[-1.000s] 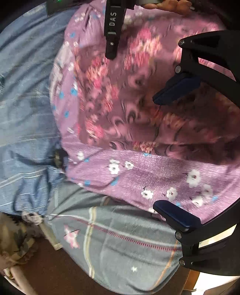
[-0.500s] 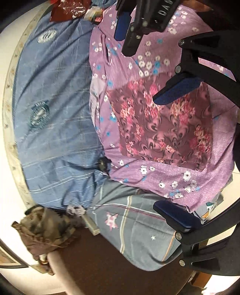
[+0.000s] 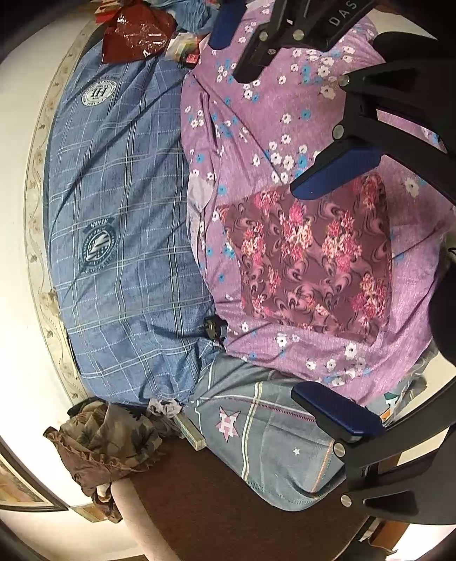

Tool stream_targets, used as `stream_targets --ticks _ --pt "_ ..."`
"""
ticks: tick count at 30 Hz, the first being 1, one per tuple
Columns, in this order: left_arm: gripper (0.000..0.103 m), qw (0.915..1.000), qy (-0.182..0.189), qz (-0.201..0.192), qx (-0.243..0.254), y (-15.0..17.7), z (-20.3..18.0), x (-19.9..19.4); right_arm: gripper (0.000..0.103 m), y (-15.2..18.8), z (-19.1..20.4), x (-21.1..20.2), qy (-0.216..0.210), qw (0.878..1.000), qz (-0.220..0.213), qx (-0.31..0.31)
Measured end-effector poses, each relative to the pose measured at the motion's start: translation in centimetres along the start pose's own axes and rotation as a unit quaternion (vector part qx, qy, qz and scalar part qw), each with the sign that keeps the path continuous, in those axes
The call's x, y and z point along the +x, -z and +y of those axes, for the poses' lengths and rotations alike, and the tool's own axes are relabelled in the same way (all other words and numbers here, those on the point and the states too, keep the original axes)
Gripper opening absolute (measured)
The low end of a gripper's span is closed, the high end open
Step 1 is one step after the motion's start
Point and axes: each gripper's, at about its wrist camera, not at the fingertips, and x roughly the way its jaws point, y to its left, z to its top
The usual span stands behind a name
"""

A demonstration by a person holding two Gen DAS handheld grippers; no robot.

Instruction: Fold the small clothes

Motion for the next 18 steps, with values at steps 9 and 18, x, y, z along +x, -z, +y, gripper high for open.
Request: stream_targets --ticks 9,18 --pt "0.103 1.0 -0.002 0.001 -0.006 -0.2 -0.5 -0.2 0.055 0.3 -0.2 -0.9 0.018 1.0 -0.012 -0.016" --pt "0.103 0.9998 -0.001 0.019 -0.002 0.5 -1.0 1.1 0.055 1.4 -1.3 1.1 0.028 0.999 0.022 0.002"
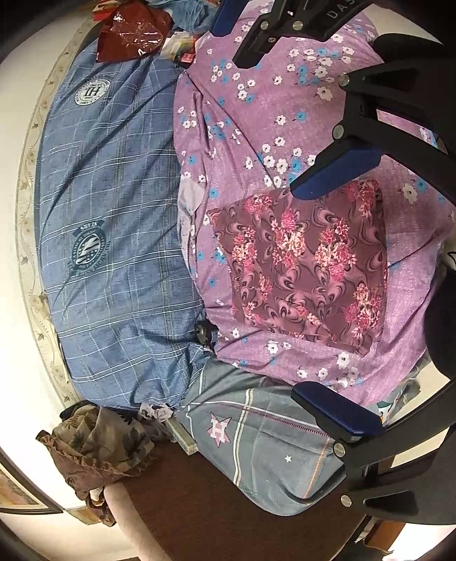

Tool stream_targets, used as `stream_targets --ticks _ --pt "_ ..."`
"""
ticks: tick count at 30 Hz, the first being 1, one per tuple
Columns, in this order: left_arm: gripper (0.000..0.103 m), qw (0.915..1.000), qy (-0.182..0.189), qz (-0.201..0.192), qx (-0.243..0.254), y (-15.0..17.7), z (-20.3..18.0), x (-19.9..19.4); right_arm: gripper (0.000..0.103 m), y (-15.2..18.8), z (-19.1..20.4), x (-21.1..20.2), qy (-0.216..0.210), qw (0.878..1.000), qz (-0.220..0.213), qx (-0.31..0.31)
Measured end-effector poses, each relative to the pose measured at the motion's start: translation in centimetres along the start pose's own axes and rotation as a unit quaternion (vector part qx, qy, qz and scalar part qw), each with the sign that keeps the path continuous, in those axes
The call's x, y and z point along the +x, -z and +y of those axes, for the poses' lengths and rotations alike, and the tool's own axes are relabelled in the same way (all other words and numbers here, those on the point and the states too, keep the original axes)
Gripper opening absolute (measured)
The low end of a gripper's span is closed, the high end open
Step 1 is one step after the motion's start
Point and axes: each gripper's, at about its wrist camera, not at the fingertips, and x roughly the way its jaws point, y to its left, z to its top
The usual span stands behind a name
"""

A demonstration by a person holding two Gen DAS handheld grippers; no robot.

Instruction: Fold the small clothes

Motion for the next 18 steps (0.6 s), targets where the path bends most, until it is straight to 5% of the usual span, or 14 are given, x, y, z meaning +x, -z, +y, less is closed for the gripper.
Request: stream_targets --ticks 18 --pt "0.103 0.9991 0.009 0.034 0.024 1.1 -2.3 3.1 0.055 4.0 -1.8 5.9 -0.015 0.995 0.091 0.025"
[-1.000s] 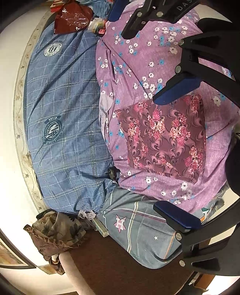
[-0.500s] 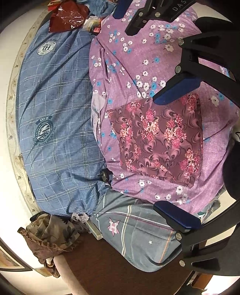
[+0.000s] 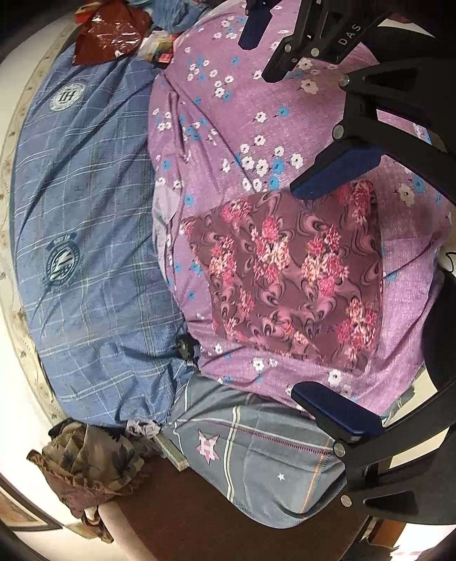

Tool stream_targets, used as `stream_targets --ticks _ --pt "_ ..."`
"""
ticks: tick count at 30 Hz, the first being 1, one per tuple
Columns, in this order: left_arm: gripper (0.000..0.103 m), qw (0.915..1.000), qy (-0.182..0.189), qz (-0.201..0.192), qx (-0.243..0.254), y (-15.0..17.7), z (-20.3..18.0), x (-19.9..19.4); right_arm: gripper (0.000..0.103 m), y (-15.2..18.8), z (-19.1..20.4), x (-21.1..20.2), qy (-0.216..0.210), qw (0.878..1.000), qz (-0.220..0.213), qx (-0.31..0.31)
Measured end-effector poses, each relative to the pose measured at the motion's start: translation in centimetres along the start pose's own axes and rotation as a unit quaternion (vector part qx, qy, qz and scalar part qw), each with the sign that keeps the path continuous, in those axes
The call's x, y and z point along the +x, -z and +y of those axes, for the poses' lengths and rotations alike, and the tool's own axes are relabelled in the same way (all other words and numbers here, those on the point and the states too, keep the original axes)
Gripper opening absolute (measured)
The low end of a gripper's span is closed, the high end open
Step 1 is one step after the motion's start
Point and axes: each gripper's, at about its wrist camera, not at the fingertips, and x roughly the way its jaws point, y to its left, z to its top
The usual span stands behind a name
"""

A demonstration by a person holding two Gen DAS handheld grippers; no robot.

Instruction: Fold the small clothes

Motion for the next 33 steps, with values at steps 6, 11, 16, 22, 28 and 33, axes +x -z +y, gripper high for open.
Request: stream_targets --ticks 6,11,16,22,28,33 --pt "0.103 0.9998 0.005 0.012 0.016 -0.1 -1.6 1.2 0.055 0.4 -1.4 1.5 -0.002 1.0 0.014 0.011" --pt "0.103 0.9996 0.008 0.018 0.022 -0.2 -2.4 1.9 0.055 0.5 -2.0 2.3 -0.002 1.0 0.02 0.016" --pt "0.103 0.9995 0.01 0.024 0.02 -0.3 -2.4 2.7 0.055 0.4 -2.1 2.8 0.0 1.0 0.024 0.014" --pt "0.103 0.9992 0.02 0.034 0.008 -0.1 -0.9 3.5 0.055 0.1 -1.2 3.1 0.002 1.0 0.029 0.002" --pt "0.103 0.9947 -0.015 0.065 -0.078 1.3 7.1 5.0 0.055 -0.6 1.3 2.9 -0.053 0.998 0.03 -0.01" --pt "0.103 0.983 -0.059 0.085 -0.152 4.4 14.3 5.7 0.047 -0.5 5.3 4.5 -0.142 0.988 0.064 -0.006"
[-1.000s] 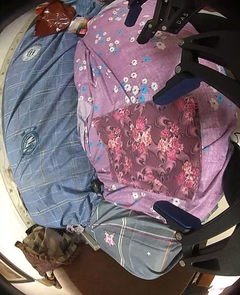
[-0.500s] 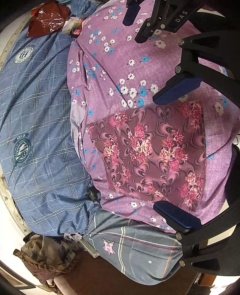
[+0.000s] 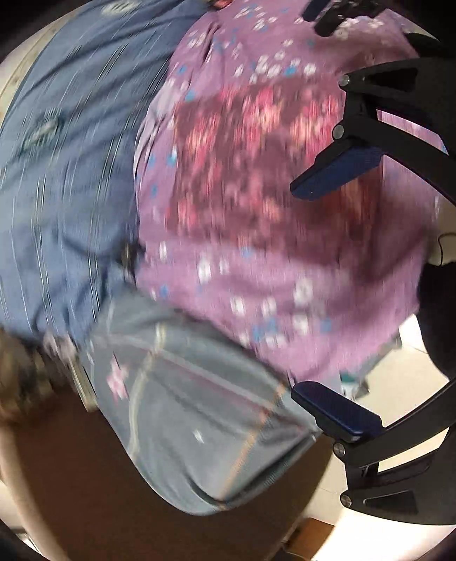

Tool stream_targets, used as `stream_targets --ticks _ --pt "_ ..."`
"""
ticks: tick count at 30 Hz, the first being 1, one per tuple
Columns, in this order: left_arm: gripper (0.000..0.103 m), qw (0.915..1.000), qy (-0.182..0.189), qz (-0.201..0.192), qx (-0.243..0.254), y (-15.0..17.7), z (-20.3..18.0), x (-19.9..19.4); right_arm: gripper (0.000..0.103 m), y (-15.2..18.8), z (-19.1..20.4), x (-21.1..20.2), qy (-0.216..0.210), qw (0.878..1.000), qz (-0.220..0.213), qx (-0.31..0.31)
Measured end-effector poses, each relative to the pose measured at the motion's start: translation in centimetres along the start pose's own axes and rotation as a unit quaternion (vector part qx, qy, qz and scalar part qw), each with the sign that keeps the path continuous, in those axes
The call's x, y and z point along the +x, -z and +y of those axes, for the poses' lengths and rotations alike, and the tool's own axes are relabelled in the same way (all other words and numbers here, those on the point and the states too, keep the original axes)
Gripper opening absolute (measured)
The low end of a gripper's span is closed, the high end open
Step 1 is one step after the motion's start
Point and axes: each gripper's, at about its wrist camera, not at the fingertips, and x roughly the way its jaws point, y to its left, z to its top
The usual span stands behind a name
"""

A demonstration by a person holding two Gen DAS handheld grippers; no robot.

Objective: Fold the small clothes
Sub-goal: 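Grasp the folded shirt's end with the right gripper and fold it over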

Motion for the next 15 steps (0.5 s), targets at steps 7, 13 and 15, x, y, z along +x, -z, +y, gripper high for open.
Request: stream_targets --ticks 7,13,15 --pt "0.103 0.9972 0.019 0.073 0.002 2.8 0.6 5.0 0.02 1.2 3.4 5.7 -0.028 0.998 0.057 0.018" --pt "0.103 0.992 0.035 0.121 0.006 4.3 0.2 8.5 0.023 1.9 3.8 7.5 -0.012 0.996 0.088 -0.002" --pt "0.103 0.9901 0.058 0.127 -0.017 3.7 1.4 8.1 0.025 1.1 2.6 6.6 -0.043 0.995 0.088 0.02"
